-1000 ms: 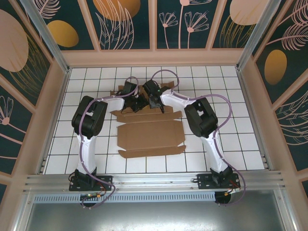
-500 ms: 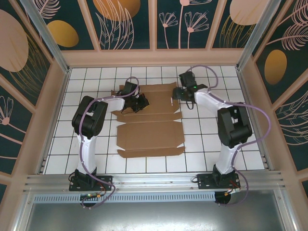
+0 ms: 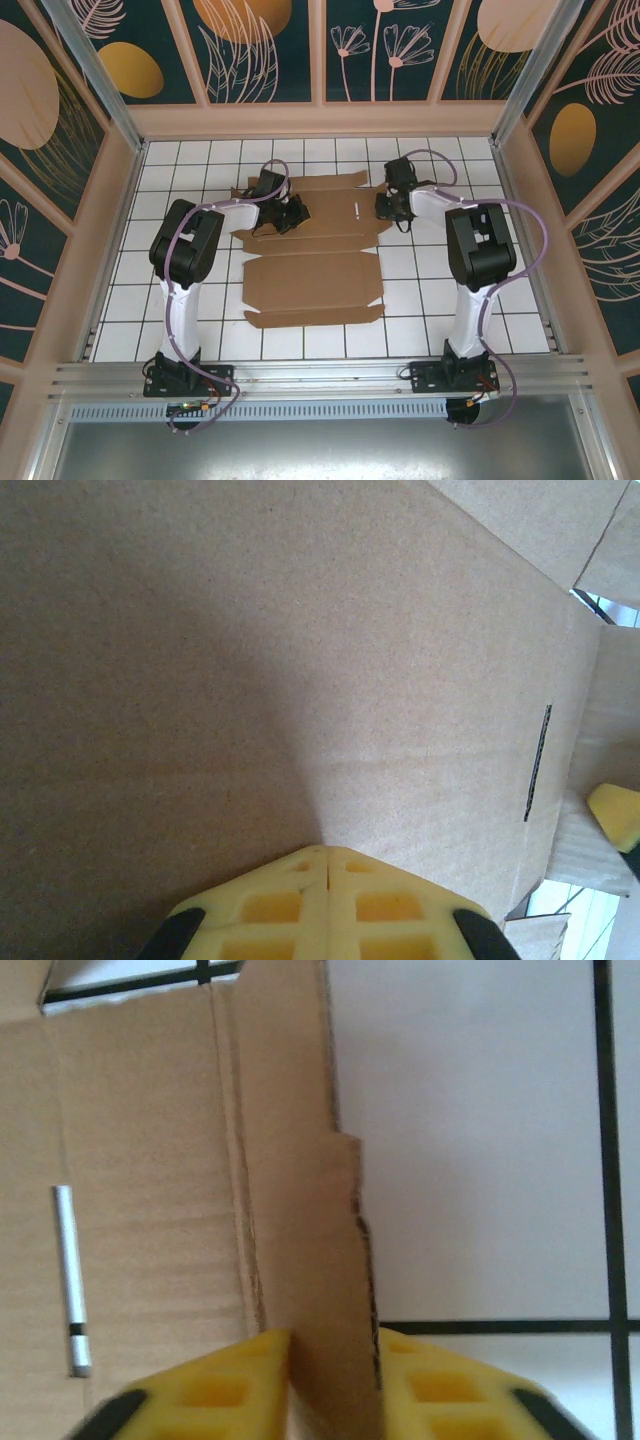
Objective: Fold the paper box
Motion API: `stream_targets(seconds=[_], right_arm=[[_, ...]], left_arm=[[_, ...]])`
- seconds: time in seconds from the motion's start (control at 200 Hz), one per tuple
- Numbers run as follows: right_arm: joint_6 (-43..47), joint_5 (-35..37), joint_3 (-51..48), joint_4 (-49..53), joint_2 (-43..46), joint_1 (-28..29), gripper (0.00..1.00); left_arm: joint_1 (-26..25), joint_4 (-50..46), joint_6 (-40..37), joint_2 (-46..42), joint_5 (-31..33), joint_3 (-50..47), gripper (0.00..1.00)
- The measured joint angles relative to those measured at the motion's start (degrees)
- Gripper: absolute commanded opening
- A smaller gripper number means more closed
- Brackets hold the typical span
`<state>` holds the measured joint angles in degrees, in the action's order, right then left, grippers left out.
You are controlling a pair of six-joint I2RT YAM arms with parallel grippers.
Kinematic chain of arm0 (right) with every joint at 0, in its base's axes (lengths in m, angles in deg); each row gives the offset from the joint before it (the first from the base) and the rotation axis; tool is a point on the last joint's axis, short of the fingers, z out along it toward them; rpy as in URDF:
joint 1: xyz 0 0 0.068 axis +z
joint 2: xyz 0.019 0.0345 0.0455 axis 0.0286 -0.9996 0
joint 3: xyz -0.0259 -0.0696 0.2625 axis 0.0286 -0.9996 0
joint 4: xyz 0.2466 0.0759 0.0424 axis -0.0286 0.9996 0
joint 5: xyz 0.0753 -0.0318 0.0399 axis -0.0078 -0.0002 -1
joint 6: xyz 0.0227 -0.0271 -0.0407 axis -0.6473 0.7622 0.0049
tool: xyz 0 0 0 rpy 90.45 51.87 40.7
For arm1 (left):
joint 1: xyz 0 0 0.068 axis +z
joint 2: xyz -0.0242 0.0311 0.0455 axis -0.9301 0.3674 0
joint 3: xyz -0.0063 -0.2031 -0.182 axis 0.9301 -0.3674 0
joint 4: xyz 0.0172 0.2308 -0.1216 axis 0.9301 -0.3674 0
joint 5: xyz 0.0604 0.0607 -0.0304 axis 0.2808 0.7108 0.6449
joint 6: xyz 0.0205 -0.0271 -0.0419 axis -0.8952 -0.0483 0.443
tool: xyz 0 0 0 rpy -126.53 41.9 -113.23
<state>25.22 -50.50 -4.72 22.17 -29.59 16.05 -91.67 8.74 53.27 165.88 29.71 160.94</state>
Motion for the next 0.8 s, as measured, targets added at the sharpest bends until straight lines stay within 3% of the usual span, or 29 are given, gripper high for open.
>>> stream_targets(seconds=[0.13,0.36,0.51,0.571,0.656,0.801], right_arm=[[2.34,7.19,5.2,2.25,-1.95,4.55,0.12],[9.16,31.06,14.51,7.45,-12.2,14.91,0.15],[11.8,42.58,17.66,9.18,-16.87,18.71,0.16],[11.78,43.78,17.7,9.18,-17.03,18.97,0.24],[12.13,43.12,16.96,9.03,-15.8,18.27,0.42],[8.9,30.88,11.61,7.28,-7.8,13.92,0.56]], left_arm=[[0.11,0.04,0.02,0.0,0.04,0.02,0.0],[0.48,0.02,0.02,0.0,0.26,0.02,0.0],[0.48,0.02,0.02,0.0,0.31,0.02,0.0],[0.48,0.0,0.02,0.0,0.31,0.02,0.0],[0.48,0.0,0.02,0.0,0.48,0.02,0.0],[0.63,0.0,0.09,0.0,0.39,0.0,0.0]])
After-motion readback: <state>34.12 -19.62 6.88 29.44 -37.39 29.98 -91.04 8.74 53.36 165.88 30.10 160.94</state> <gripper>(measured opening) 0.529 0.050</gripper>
